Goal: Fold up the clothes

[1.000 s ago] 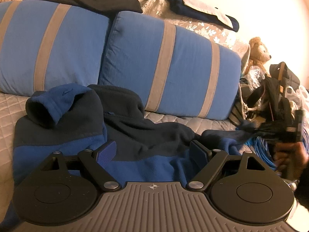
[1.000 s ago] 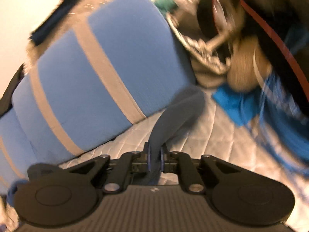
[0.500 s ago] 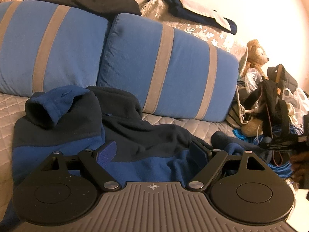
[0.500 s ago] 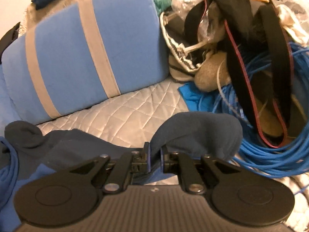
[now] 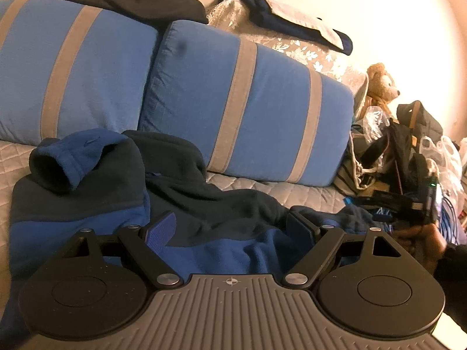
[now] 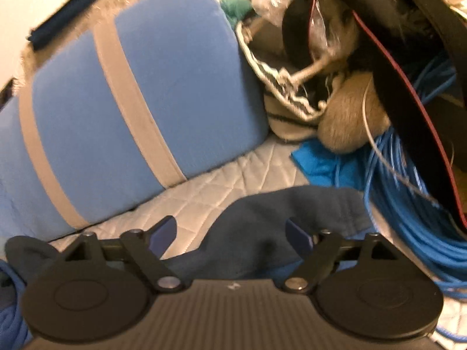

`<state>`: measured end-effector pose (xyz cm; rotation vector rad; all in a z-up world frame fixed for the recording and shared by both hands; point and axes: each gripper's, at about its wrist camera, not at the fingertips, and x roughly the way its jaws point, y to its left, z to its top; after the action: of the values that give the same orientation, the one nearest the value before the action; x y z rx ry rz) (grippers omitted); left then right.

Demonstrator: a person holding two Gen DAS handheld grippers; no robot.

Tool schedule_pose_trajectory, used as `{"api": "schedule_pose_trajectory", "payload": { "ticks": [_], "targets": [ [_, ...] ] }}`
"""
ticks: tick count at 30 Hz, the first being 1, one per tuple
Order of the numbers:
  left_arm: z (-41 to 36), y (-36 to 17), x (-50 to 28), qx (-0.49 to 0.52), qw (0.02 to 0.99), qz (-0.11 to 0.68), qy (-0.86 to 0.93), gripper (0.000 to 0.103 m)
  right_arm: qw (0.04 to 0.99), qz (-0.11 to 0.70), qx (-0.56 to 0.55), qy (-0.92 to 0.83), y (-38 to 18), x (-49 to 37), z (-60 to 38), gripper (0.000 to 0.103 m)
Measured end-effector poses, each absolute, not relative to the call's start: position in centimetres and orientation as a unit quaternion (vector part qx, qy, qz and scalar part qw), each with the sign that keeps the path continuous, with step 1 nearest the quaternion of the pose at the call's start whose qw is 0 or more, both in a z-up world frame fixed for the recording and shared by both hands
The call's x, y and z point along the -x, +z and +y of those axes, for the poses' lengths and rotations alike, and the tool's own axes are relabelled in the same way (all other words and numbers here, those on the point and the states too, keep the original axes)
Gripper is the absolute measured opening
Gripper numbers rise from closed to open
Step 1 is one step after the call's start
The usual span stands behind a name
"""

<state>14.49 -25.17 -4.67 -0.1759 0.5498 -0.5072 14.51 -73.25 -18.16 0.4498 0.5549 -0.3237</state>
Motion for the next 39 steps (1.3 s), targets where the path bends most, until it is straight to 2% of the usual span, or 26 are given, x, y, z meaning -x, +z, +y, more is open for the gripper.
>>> {"api": "schedule_pose_trajectory", "payload": {
  "ticks": [6, 11, 18, 24, 30, 39],
  "targets": [
    [-25.1, -4.6, -14.4, 0.088, 0.928, 0.267, -0.246, 0.084, 0.929, 0.267, -0.185, -0.178, -18.1, -9.4, -75.3, 0.089],
    [-25.0, -4.7, -14.6, 0.091, 0.928, 0.272, -0.24, 0.084, 0.924, 0.297, -0.141, -0.197, -19.6, -6.6, -75.4, 0.084],
    [-25.1, -4.9, -14.7, 0.083, 0.928, 0.277, -0.234, 0.084, 0.913, 0.341, -0.032, -0.219, -23.0, -6.9, -74.3, 0.073],
    [-25.3, -5.1, -14.8, 0.077, 0.928, 0.281, -0.233, 0.084, 0.912, 0.338, -0.02, -0.232, -24.3, -8.6, -74.4, 0.073],
    [-25.4, -5.2, -14.9, 0.075, 0.927, 0.285, -0.232, 0.084, 0.927, 0.302, -0.084, -0.208, -23.6, -9.9, -74.8, 0.074],
    [-25.5, -5.3, -15.1, 0.072, 0.926, 0.289, -0.232, 0.084, 0.917, 0.259, -0.269, -0.139, -24.1, -11.7, -77.1, 0.073]
  ]
}}
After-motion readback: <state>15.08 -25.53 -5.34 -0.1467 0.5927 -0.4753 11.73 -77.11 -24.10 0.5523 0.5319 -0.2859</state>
